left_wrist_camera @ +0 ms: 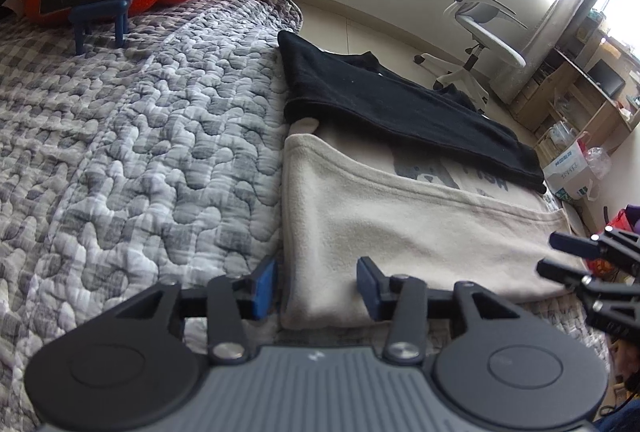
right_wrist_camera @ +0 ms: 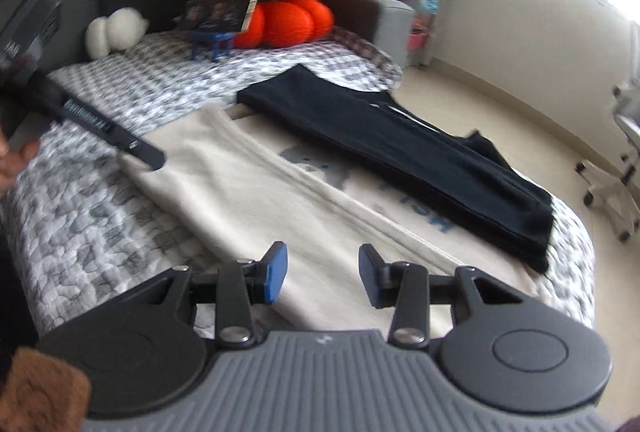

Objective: Fold clothes
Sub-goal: 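Lower both open grippers onto the edge of the cream garment, then close both grippers on the cream garment edge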

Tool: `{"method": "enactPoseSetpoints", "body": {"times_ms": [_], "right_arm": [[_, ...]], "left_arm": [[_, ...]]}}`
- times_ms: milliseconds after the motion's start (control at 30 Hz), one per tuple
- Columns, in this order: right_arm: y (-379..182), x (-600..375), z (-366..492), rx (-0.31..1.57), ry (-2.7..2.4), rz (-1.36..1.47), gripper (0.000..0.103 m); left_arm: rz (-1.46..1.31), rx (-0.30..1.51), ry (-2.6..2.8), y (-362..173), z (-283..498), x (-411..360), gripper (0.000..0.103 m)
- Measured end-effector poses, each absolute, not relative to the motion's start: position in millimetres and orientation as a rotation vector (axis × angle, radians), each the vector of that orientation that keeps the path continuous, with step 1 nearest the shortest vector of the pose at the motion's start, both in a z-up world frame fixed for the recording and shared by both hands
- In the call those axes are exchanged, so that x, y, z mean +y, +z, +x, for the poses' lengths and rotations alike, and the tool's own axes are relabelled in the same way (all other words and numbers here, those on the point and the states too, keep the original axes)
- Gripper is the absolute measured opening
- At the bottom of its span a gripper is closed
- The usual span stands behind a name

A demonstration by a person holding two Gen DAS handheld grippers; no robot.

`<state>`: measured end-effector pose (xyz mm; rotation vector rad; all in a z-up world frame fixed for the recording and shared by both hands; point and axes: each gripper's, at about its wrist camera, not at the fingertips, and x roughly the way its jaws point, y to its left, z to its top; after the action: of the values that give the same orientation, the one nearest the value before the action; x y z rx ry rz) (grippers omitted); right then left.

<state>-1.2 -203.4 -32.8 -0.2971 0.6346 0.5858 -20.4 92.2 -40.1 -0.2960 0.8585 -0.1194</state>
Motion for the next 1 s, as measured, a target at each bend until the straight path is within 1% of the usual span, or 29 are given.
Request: {"method": "enactPoseSetpoints", "body": {"times_ms": [100,200,233,267,300,433,600,633,667,700,733,767,1000], "right_arm": [[-28,-246,11,0.68,0.435,-0.13,0.043],[-32,-280,20,0.739,0.271,-0.022,0.044],[-34,-289,21,0.753,0.229,0.001,0.044],[-35,-296,20,0.767,0.217,0.018,0.044],[-36,-302,19,0.781,0.205,0.035,0.044],[-39,-317,16,0.82,0.212,0.106,0.043],[-40,-327,15,0.86,0.176,0.129,0.043],[-41,-330,16,0.864,0.178,0.145,0.043],[-42,-331,16,0.871,0.185,0.16,0.041],[-44,-332,16,0.877,0.192,0.175,0.032],[-44,-330,17,0.884,0.201,0.172,0.009],[-45,-329,17,0.891,0.21,0.169,0.01],[-39,-336,14,0.886,0.235,0.177,0.009]], "left_arm": [[-0.278,0.853,-0.111,-41,-20,89,0.045],[-0.279,0.85,-0.102,-40,-20,90,0.042],[-0.279,0.849,-0.095,-40,-20,90,0.038],[-0.279,0.849,-0.089,-40,-20,91,0.03],[-0.279,0.848,-0.085,-40,-20,91,0.028],[-0.293,0.848,-0.083,-41,-20,95,0.024],[-0.292,0.842,-0.081,-43,-19,95,0.021],[-0.295,0.841,-0.081,-43,-19,95,0.018],[-0.3,0.84,-0.081,-42,-19,95,0.014],[-0.304,0.84,-0.081,-42,-19,95,0.012],[-0.309,0.839,-0.081,-42,-20,95,0.01],[-0.316,0.84,-0.082,-41,-20,96,0.01],[-0.347,0.839,-0.092,-38,-24,101,0.009]]}}
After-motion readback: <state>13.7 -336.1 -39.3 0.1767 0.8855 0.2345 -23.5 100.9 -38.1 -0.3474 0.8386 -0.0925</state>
